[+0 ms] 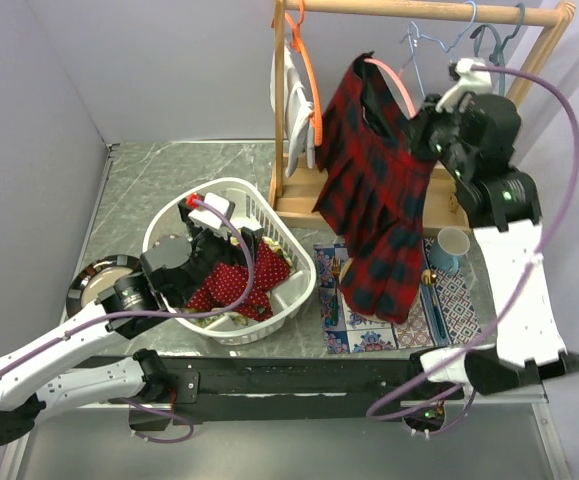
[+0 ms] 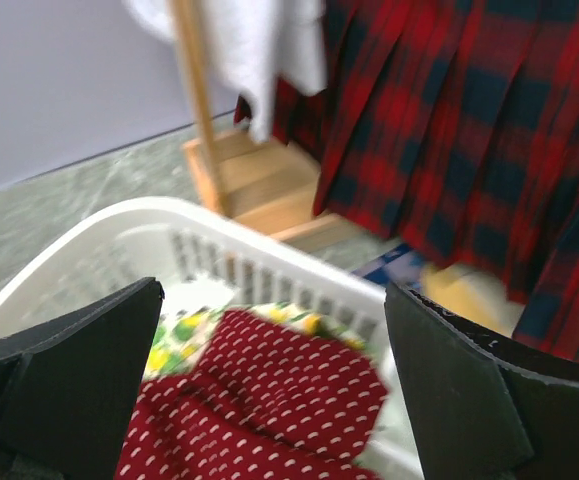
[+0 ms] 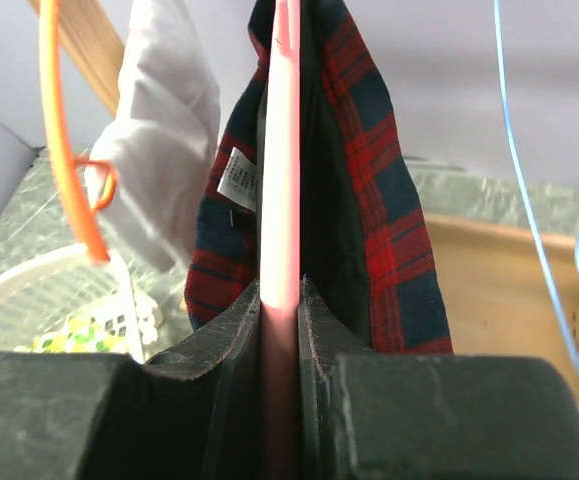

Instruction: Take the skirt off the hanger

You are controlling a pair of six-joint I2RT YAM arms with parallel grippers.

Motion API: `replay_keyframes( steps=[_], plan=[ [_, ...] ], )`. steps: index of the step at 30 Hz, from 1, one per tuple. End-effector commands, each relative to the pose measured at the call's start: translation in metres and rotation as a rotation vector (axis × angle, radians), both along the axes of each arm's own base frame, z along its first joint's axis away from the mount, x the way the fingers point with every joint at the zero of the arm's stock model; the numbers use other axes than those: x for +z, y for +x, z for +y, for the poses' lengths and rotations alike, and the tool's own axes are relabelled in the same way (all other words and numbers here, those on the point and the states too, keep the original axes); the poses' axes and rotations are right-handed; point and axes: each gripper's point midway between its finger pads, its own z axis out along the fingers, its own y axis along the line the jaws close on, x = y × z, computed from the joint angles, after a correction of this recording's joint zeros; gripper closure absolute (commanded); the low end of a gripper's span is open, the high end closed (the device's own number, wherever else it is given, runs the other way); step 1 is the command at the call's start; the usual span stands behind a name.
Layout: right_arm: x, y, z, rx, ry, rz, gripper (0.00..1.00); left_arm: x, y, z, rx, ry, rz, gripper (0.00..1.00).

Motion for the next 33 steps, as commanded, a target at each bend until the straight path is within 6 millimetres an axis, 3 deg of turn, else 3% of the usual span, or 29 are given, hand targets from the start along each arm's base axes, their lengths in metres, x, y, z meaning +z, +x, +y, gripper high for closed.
replay_keyframes(
  steps=[1,3,4,9,12,16,20,26,30,33],
  plan=[
    [0.09,-0.054,-0.009,-0.012,0.134,-0.285,1.0,0.053,-0.018,-0.029,-0.176,-0.137,-0.024,0.01],
    [0.085,-0.062,-0.005,0.002,0.159,-0.275,1.0,0.054,-0.02,-0.041,-0.217,-0.135,0.015,0.01],
    [0.091,-0.072,-0.006,0.011,0.176,-0.293,1.0,0.072,-0.025,-0.045,-0.254,-0.166,0.004,0.01],
    [0.092,-0.093,-0.002,0.024,0.29,-0.266,1.0,0.118,-0.04,-0.059,-0.36,-0.321,-0.023,0.01],
    [0.104,-0.113,0.003,0.064,0.351,-0.306,1.0,0.146,-0.056,-0.074,-0.474,-0.398,-0.034,0.01],
    [0.108,-0.121,0.011,0.099,0.424,-0.321,1.0,0.158,-0.071,-0.098,-0.58,-0.446,-0.019,0.01],
    [0.112,-0.125,0.012,0.102,0.488,-0.342,1.0,0.159,-0.081,-0.127,-0.635,-0.441,-0.002,0.01],
    [0.112,-0.127,0.008,0.072,0.515,-0.344,1.0,0.154,-0.096,-0.188,-0.681,-0.423,-0.015,0.01],
    [0.115,-0.129,0.006,0.065,0.547,-0.35,1.0,0.127,-0.107,-0.232,-0.661,-0.343,0.011,0.01],
    [0.119,-0.13,0.002,0.049,0.567,-0.378,1.0,0.109,-0.111,-0.244,-0.603,-0.279,-0.006,0.01]
  ],
)
